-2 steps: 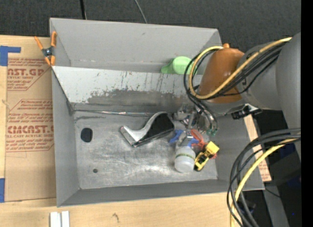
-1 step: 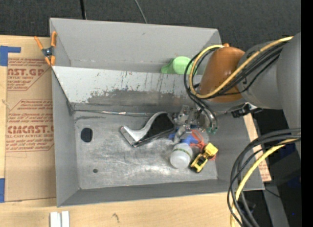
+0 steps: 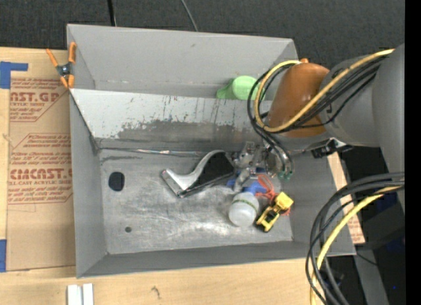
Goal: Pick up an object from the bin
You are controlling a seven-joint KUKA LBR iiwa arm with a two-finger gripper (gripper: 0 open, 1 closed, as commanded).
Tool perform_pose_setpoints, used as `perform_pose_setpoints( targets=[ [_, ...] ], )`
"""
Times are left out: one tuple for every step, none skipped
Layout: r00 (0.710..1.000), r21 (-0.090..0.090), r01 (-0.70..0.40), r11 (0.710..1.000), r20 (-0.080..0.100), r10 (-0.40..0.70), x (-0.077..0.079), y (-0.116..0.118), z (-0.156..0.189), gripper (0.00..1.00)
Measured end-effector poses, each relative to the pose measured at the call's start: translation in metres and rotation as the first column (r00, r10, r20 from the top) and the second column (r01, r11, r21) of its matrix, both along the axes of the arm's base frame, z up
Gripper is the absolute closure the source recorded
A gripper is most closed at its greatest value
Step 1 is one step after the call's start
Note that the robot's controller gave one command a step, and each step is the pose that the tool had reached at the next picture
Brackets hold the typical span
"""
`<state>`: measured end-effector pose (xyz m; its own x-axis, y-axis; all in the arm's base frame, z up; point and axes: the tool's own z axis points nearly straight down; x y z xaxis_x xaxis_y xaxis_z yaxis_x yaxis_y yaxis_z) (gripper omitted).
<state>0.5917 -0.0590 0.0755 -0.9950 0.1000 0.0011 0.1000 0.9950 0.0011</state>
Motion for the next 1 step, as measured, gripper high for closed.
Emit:
perform_pose_setpoints(
  targets=[
    [1.000,0.000,0.001,1.000,-0.005,-0.001,-0.0155,0.0165,0.0411,1.00]
  ],
)
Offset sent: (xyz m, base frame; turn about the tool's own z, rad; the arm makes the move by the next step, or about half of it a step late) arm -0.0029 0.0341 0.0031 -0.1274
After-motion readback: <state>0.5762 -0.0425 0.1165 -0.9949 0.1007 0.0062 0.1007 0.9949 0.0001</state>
